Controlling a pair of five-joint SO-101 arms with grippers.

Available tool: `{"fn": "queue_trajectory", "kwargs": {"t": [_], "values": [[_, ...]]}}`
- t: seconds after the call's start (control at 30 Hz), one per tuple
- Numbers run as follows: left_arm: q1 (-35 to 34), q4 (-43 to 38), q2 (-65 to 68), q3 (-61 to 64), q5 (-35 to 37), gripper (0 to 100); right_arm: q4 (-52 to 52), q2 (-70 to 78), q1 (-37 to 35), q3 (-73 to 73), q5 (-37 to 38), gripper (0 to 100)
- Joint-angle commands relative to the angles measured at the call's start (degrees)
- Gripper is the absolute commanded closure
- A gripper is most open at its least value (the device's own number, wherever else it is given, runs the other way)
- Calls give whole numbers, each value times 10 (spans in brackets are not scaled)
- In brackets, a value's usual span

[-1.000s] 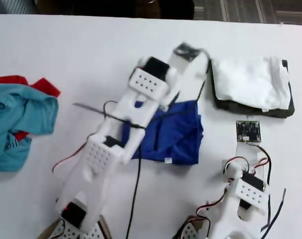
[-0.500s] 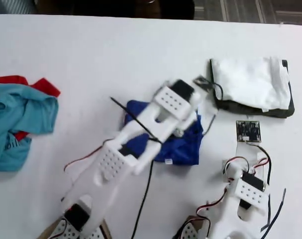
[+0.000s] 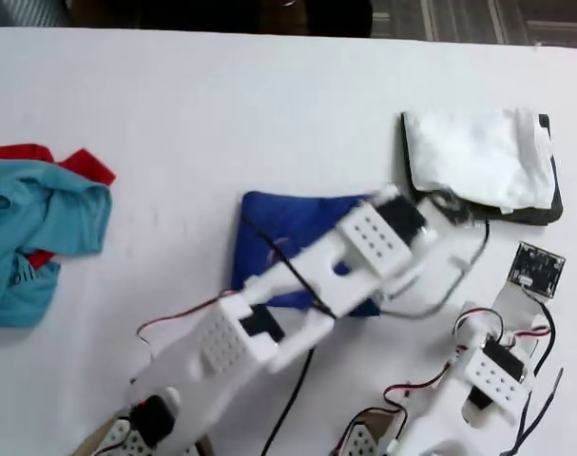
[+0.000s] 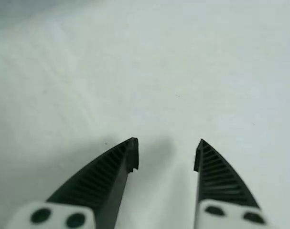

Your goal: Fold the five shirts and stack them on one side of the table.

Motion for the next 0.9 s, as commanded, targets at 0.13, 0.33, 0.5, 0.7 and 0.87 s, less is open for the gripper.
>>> {"fn": "queue_trajectory", "kwargs": {"t": [0.13,0.33,0.5,0.7,0.87], "values": [[-8,7,-84,9,-14,974,-12,-14,2,-7,-4,804],[-76,4,-152,-1,-15,974,-12,-14,1,-7,-4,804],[-105,-23,-105,40,-11,974,-12,-14,0,-7,-4,804],[-40,-48,-37,88,-11,974,-12,-13,0,-7,-4,804],[11,-31,-50,84,11,974,-12,-13,0,-7,-4,804]]}}
